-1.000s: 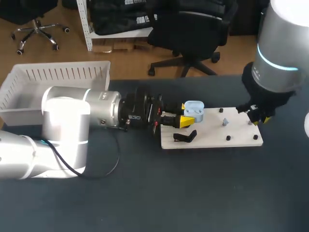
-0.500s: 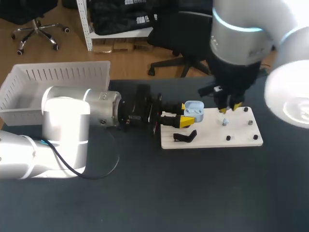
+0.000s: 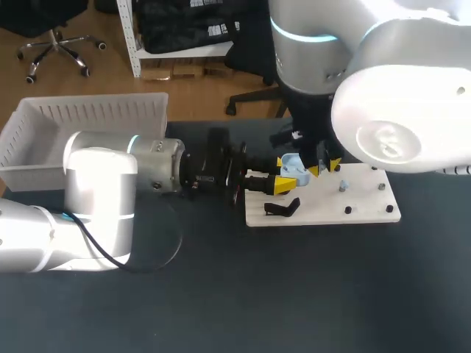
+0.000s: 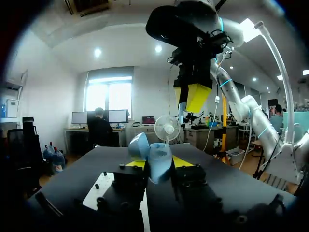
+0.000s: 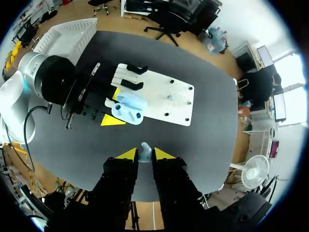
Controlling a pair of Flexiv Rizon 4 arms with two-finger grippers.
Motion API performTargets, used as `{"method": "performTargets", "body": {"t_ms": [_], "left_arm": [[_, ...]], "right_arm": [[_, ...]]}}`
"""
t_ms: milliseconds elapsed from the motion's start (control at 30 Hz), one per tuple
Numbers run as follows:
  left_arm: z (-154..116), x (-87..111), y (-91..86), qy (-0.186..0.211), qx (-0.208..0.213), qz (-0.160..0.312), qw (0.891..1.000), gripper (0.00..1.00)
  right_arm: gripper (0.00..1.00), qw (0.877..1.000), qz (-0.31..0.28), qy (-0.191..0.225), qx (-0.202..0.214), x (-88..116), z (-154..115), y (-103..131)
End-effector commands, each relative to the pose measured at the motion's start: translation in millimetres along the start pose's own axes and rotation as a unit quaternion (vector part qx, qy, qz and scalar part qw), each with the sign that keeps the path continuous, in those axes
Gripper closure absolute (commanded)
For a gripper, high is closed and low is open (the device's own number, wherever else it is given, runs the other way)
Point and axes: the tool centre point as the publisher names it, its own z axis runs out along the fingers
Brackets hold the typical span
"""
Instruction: Pick up each earbud case from the left stands, insert the matching earbuds, close the lid, and place the case in the box.
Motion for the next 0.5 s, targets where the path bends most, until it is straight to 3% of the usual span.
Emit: {"method": "performTargets", "body": {"t_ms": [33, 133, 167, 200, 267, 300, 333, 400, 433, 500], "left_arm": [[0, 0.8, 0.9, -0.001, 0.001, 0.0, 1.0, 1.0], [0, 0.8, 0.9, -0.001, 0.001, 0.0, 1.0, 1.0], [0, 0.8, 0.9, -0.001, 0.001, 0.0, 1.0, 1.0], [0, 0.8, 0.9, -0.001, 0.001, 0.0, 1.0, 1.0], [0, 0.8, 0.9, -0.001, 0.001, 0.0, 1.0, 1.0], [0, 0.8, 0.9, -0.001, 0.001, 0.0, 1.0, 1.0], [0, 0.8, 0.9, -0.001, 0.001, 0.0, 1.0, 1.0], [0, 0.8, 0.9, -0.001, 0.001, 0.0, 1.0, 1.0], [0, 0.8, 0.9, -0.001, 0.001, 0.0, 1.0, 1.0], [0, 0.8, 0.9, -0.001, 0.001, 0.0, 1.0, 1.0]], "right_arm": [[1.0, 1.0, 0.006, -0.014, -0.017, -2, -4, 5], [1.0, 0.997, 0.072, -0.02, -0.032, -13, -8, 16], [1.0, 0.995, 0.093, -0.008, -0.032, -16, -8, 18], [1.0, 0.992, 0.128, 0.018, -0.004, -19, -4, 18], [1.0, 0.972, 0.223, 0.072, 0.017, -26, 0, 19], [1.0, 0.967, 0.247, 0.057, 0.009, -29, -1, 20], [1.0, 0.955, 0.29, 0.05, -0.045, -37, -7, 23], [1.0, 0.951, 0.305, 0.045, 0.0, -40, -5, 21], [1.0, 0.946, 0.321, 0.045, -0.004, -42, -3, 19], [1.0, 0.939, 0.339, 0.041, 0.029, -44, 3, 13]]}}
